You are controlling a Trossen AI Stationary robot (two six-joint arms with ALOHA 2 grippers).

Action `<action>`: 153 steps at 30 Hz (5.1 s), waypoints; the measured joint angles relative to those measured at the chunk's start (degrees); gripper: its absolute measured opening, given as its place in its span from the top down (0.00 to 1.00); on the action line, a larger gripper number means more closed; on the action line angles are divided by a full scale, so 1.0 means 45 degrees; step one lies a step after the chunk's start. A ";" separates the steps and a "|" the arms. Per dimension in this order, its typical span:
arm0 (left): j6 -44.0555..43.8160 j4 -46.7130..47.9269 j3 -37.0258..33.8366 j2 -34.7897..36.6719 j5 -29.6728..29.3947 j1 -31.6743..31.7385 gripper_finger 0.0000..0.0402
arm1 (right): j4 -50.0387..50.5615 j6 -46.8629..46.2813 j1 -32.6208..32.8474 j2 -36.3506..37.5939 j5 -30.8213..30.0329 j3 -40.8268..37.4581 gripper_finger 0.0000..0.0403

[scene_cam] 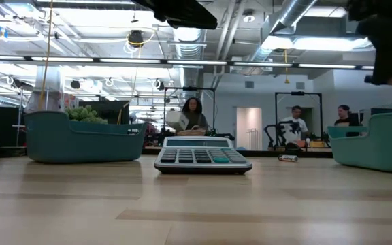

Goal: Sort batteries
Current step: Put the brown/black battery into the green bin, then put the silver/black battery into the blue bin

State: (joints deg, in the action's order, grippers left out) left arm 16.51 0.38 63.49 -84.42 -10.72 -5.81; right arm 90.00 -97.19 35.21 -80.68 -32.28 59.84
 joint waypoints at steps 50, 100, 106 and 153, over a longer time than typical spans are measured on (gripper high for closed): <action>-0.0107 -0.2438 -0.1255 -0.0010 0.1141 0.0312 0.72 | -0.6790 -0.4736 0.7483 -0.3677 0.5822 -0.0074 0.44; -0.0039 -0.2244 -0.1260 -0.0005 0.1141 0.0316 0.72 | -0.7352 -0.3854 0.7059 -0.4691 0.8041 -0.0592 0.45; 0.0001 -0.2246 -0.1260 -0.0005 0.1141 0.0316 0.72 | -0.7509 -0.3623 0.7059 -0.4707 0.8109 -0.0608 0.55; 0.0063 -0.2249 -0.1260 0.0000 0.1137 0.0316 0.72 | -0.6521 -0.1996 0.6403 -0.4791 0.7416 -0.0260 0.95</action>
State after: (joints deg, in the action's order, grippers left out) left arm 16.80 -9.74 57.82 -84.42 -5.61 -4.38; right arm 60.65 -106.17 64.03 -102.24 1.09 58.67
